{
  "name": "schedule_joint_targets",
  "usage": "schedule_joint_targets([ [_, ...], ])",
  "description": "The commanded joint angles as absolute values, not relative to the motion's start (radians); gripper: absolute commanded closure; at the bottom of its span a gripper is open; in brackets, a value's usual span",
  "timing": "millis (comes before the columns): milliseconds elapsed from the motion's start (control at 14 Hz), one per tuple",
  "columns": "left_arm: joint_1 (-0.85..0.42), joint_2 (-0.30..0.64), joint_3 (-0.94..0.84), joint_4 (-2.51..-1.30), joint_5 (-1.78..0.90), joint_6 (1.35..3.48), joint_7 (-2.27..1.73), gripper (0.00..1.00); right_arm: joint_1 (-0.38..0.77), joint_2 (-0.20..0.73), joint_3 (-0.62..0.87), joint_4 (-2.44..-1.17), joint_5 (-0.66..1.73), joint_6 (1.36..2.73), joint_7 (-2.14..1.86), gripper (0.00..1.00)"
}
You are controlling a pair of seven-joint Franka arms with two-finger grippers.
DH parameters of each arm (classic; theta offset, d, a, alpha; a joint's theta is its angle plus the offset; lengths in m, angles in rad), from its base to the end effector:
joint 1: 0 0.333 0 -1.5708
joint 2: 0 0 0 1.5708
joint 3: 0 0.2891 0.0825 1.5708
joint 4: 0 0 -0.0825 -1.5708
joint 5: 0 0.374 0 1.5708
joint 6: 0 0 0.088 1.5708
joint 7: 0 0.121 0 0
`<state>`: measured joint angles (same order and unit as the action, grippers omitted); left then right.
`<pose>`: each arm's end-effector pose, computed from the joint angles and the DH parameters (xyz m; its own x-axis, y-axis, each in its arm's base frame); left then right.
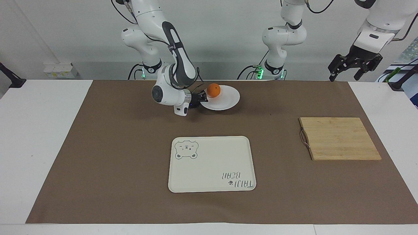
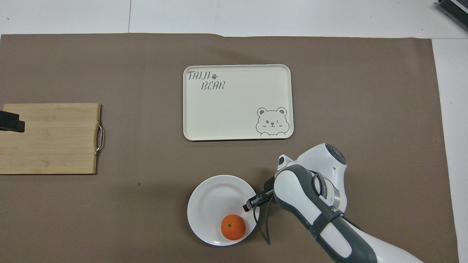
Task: Place orange and plate with both arms
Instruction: 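Slide the plate with the right gripper onto the bear tray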
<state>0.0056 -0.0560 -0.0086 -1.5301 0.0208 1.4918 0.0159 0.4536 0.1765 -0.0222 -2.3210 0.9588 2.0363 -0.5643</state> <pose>0.5206 0.0010 0.6251 0.9997 -0.0172 0.0174 -0.0169 -0.9996 -0.0215 0.4043 0.2477 0.2234 0.8896 0.4055 -0.2100 0.1451 -0.6870 -0.7120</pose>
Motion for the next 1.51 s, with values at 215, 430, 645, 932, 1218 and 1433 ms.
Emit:
schedule_joint_targets([
  [215,0.011,-0.018,-0.011,-1.454,0.021,1.460,0.023,0.00,0.420,0.213,-0.023,-2.235,1.000,2.022,-0.356,1.00],
  [430,0.009,-0.020,-0.011,-1.459,0.021,1.460,0.023,0.00,0.382,0.262,-0.025,-2.145,0.985,2.010,-0.261,1.00],
  [645,0.009,-0.021,-0.011,-1.459,0.021,1.453,0.023,0.00,0.335,0.302,-0.026,-2.057,0.980,2.014,-0.206,1.00],
  [932,0.011,-0.021,-0.011,-1.459,0.021,1.445,0.023,0.00,0.304,0.389,-0.028,-1.889,0.917,2.026,-0.028,1.00],
  [1218,0.009,-0.021,-0.011,-1.459,0.021,1.445,0.023,0.00,0.296,0.454,-0.028,-1.772,0.877,2.054,0.054,1.00],
  [1433,0.009,-0.021,-0.011,-1.459,0.021,1.445,0.023,0.00,0.272,0.570,-0.029,-1.649,0.879,2.056,0.067,1.00],
])
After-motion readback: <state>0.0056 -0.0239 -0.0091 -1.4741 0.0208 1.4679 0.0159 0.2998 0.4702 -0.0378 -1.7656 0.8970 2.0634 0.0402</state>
